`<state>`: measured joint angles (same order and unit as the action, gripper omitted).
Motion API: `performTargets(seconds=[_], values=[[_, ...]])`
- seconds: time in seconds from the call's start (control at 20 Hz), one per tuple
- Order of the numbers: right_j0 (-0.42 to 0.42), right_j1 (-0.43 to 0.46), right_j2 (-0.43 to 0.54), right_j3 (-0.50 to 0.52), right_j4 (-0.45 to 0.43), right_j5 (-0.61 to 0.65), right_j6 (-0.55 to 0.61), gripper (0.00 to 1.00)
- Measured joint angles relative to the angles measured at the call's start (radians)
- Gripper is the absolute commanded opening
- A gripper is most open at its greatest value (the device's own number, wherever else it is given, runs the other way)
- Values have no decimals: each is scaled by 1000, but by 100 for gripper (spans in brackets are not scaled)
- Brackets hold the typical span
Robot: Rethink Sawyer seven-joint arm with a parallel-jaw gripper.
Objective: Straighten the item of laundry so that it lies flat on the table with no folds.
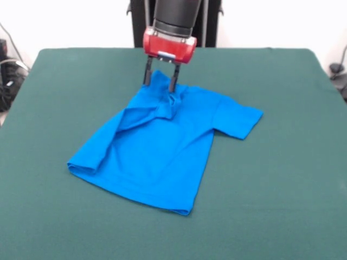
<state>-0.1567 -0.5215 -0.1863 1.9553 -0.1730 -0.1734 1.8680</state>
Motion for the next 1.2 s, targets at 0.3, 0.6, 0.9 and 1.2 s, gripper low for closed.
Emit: performTargets(seconds=[0.3,0.6,0.9,1.2], values=[[-53,0,63,0,-38,0,0,100],[-54,-3,98,0,-40,0,0,100],[-55,-6,128,0,-40,0,0,100],[-53,-10,132,0,-40,0,0,100]])
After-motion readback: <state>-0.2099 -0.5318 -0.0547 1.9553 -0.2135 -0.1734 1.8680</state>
